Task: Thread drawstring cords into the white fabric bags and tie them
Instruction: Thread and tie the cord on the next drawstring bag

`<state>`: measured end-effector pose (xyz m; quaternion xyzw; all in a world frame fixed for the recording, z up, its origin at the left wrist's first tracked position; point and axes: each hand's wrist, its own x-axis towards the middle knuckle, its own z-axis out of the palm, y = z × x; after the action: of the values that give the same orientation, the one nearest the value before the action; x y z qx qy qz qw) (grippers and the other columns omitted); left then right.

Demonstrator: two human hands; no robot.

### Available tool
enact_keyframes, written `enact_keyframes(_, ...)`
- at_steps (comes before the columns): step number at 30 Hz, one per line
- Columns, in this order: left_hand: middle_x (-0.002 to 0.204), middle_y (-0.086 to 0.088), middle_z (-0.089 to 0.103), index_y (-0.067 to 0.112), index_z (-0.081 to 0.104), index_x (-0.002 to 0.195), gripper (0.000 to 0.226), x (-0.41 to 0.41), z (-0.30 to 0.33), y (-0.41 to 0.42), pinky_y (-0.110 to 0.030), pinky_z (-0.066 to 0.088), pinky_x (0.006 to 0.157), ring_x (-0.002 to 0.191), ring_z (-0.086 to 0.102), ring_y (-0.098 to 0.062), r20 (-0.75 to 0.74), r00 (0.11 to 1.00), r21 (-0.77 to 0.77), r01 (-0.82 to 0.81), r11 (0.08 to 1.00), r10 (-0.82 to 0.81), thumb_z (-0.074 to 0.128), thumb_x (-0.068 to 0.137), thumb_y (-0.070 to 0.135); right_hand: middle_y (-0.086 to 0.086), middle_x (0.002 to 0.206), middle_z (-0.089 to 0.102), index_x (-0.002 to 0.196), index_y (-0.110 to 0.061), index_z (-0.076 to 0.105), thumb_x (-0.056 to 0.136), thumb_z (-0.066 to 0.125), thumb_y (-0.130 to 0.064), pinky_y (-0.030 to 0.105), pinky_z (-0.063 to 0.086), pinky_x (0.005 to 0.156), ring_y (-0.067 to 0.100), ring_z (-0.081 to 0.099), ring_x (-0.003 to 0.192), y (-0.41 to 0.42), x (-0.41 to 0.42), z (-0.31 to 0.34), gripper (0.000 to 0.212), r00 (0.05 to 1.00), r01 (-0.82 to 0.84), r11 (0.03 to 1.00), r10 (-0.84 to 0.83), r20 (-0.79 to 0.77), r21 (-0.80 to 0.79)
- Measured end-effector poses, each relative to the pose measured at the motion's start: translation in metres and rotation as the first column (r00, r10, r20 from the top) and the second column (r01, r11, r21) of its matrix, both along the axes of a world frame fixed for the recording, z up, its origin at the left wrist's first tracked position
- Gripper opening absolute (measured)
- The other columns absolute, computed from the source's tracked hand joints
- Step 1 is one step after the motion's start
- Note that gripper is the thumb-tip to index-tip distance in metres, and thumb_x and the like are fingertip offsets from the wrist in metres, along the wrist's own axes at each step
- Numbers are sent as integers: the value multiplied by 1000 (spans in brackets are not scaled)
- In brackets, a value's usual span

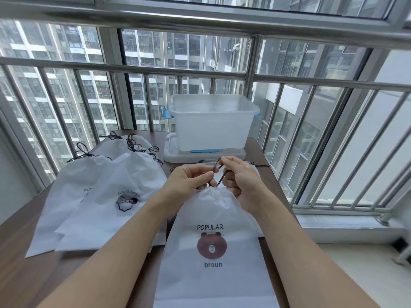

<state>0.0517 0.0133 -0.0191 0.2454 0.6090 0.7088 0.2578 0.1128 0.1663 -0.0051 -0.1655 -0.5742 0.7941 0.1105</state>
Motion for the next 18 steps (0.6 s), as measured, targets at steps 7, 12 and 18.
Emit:
enact_keyframes(7, 78, -6, 71, 13, 70, 99, 10, -3, 0, 1, -17, 38, 59, 64, 41, -16, -84, 996, 14, -41, 999, 42, 60, 97, 10, -9, 49, 31, 110, -17, 55, 99, 56, -11, 19, 19, 36, 8, 23, 42, 1, 5, 10, 12, 997, 71, 985, -67, -30, 156)
enact_keyframes(12, 79, -2, 71, 11, 75, 99, 18, -1, 1, 2, -16, 35, 61, 77, 38, -25, -112, 993, 20, -33, 999, 35, 57, 98, 9, 5, 62, 43, 105, -11, 57, 96, 45, 6, 18, 22, 39, 7, 29, 42, -1, 13, 19, 22, 980, -18, 949, 79, -182, 316)
enact_keyframes(18, 95, -15, 74, 3, 76, 99, 17, 4, 4, 0, -21, 51, 83, 87, 66, -14, -141, 990, 17, -1, 1000, 4, 76, 82, 6, 16, 74, 48, 94, 3, 60, 94, 43, 16, 9, 31, 46, 0, 41, 46, -10, 19, 19, 22, 933, -66, 864, 231, -277, 499)
